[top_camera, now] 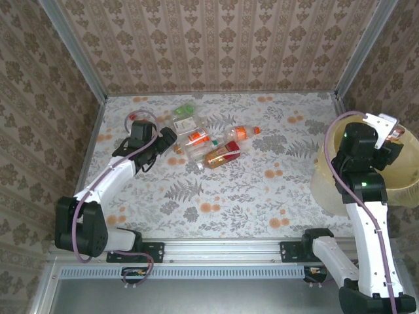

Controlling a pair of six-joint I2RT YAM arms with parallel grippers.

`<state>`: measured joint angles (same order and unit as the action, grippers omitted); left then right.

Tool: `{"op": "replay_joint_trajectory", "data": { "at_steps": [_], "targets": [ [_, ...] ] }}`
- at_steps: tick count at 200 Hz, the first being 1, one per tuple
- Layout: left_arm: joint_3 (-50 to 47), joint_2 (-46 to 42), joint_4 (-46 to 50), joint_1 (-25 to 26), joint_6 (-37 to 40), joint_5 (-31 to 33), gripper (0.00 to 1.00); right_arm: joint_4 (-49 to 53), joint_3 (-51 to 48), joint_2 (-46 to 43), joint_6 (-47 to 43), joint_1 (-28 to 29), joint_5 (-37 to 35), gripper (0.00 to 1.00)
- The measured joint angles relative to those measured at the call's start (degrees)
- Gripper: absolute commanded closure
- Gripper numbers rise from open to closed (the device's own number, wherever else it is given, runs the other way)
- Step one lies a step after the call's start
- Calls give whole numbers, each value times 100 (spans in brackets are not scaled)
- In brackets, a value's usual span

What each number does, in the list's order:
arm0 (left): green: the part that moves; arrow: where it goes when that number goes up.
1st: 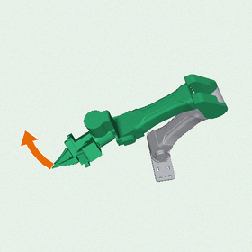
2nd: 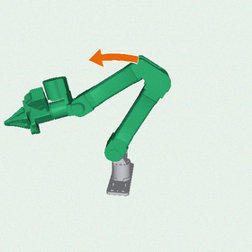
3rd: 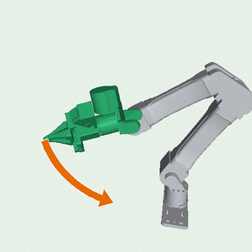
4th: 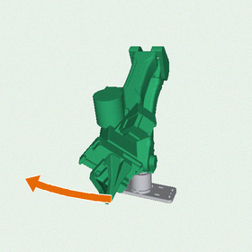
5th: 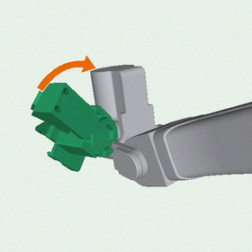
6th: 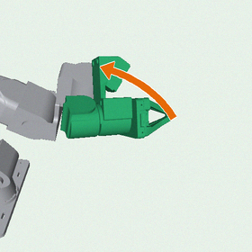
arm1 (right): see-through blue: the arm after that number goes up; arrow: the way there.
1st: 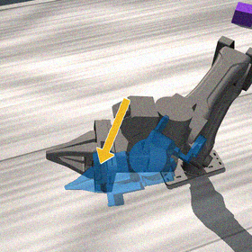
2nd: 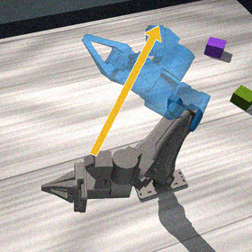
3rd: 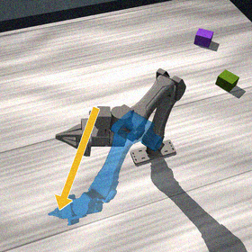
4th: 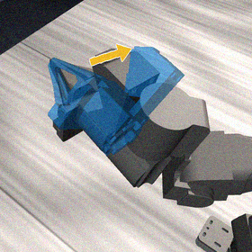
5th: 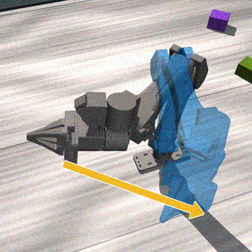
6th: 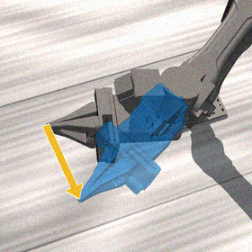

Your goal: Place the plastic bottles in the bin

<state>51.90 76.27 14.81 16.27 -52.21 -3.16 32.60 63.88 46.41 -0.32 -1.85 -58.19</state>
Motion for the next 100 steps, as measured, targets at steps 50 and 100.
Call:
{"op": "replay_joint_trajectory", "data": {
  "at_steps": [50, 100],
  "targets": [
    [39, 0, 0, -101, 66, -55, 0, 413, 203, 61, 354, -15, -7, 20],
    [39, -7, 2, -149, 87, -94, 0, 616, 367, 70, 553, -15, 107, 15]
  ]
}}
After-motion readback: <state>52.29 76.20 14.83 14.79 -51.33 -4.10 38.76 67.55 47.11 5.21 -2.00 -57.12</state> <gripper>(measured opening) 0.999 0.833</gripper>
